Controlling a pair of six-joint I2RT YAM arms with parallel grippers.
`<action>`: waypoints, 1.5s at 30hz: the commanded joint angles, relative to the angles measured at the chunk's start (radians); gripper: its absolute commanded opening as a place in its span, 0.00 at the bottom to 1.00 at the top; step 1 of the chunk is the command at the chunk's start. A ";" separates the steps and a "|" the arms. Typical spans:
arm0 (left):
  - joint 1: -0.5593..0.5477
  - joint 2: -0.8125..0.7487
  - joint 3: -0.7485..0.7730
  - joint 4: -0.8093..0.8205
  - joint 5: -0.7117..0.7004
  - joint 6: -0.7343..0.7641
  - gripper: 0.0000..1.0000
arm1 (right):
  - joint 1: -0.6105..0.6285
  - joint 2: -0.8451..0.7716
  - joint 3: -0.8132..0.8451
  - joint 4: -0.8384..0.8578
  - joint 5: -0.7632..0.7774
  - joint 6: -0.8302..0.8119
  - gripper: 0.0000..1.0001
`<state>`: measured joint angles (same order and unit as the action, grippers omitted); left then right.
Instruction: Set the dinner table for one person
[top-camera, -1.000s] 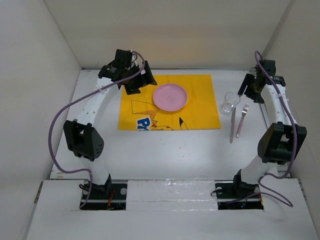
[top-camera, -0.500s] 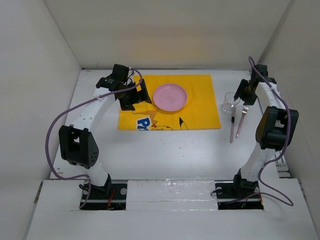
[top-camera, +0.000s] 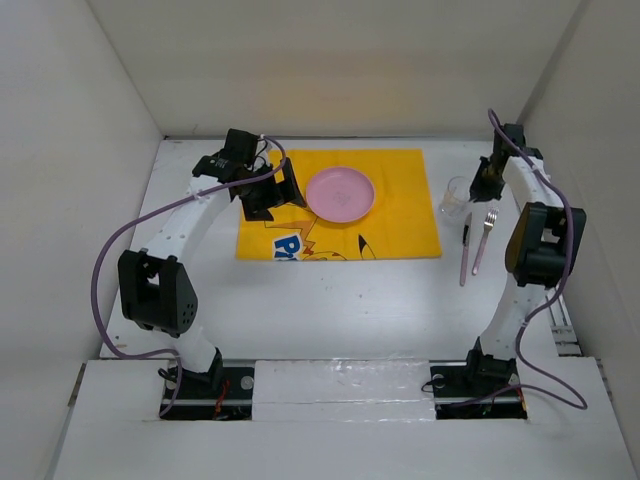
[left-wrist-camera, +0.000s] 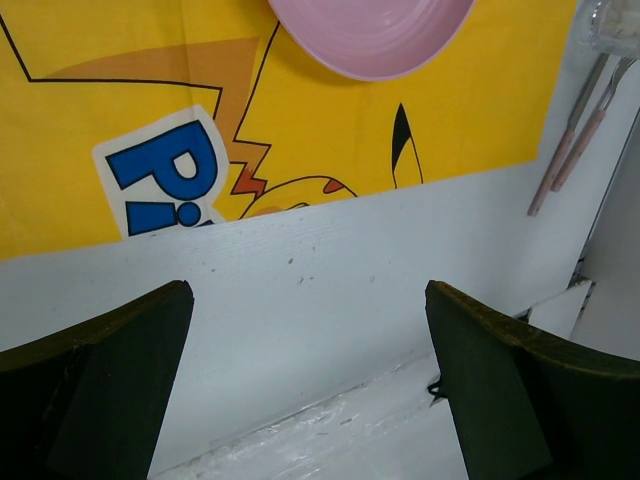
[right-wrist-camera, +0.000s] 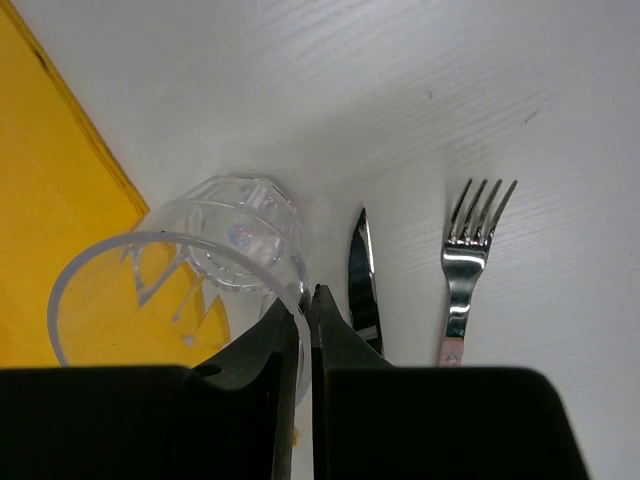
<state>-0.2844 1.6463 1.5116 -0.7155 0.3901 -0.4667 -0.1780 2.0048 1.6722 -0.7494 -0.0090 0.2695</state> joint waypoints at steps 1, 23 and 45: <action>0.001 -0.013 -0.010 0.017 0.016 0.022 1.00 | 0.054 -0.020 0.150 -0.024 0.070 0.022 0.00; 0.001 -0.131 -0.232 0.120 0.010 0.086 1.00 | 0.242 0.471 0.873 -0.057 -0.046 0.020 0.00; 0.001 -0.082 -0.225 0.102 -0.023 0.103 1.00 | 0.230 0.401 0.946 0.114 -0.060 0.116 1.00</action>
<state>-0.2844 1.5646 1.2682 -0.6170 0.3836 -0.3737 0.0643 2.5587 2.5423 -0.7410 -0.0620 0.3573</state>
